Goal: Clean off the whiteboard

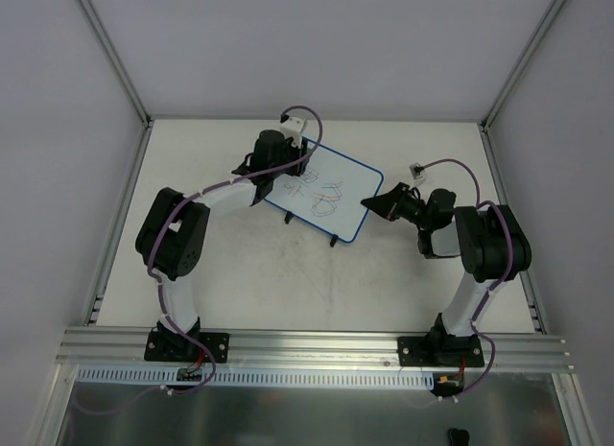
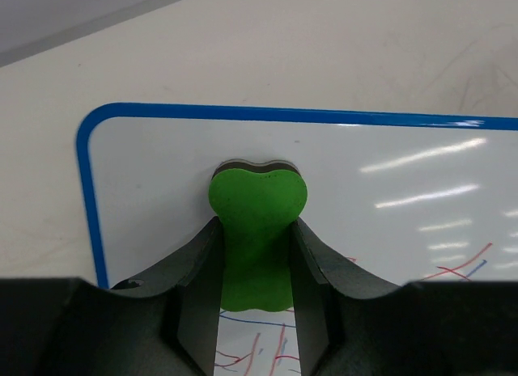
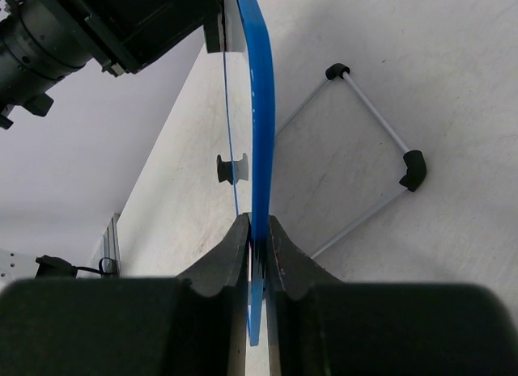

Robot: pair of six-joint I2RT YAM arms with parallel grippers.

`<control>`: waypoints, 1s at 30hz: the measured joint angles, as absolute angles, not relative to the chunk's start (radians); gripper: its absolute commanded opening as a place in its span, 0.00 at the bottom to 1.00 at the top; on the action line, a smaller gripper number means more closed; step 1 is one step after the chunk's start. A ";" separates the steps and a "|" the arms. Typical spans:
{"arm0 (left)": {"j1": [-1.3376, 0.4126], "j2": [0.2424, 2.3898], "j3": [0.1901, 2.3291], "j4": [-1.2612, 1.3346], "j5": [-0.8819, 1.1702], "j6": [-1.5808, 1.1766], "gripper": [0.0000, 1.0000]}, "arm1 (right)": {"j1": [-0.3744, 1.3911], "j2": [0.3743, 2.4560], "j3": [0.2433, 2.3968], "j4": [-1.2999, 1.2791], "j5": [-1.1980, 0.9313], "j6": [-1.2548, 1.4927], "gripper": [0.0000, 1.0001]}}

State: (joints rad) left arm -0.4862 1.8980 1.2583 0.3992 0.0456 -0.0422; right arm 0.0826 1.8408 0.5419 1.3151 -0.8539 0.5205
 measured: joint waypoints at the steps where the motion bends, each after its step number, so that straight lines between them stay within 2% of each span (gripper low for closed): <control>1: -0.501 1.898 1.262 0.393 0.043 -0.037 0.00 | 0.083 1.841 0.542 1.315 -0.854 0.521 0.00; 18: -0.773 1.942 1.358 0.272 -0.009 0.015 0.00 | 0.083 1.841 0.542 1.313 -0.850 0.520 0.00; 30: -0.747 1.947 1.364 0.278 -0.057 0.036 0.00 | 0.083 1.843 0.542 1.313 -0.845 0.522 0.00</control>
State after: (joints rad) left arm -0.7471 1.9469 1.3643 0.2779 -0.0570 0.0360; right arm 0.0826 1.8431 0.5419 1.3128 -0.8452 0.5217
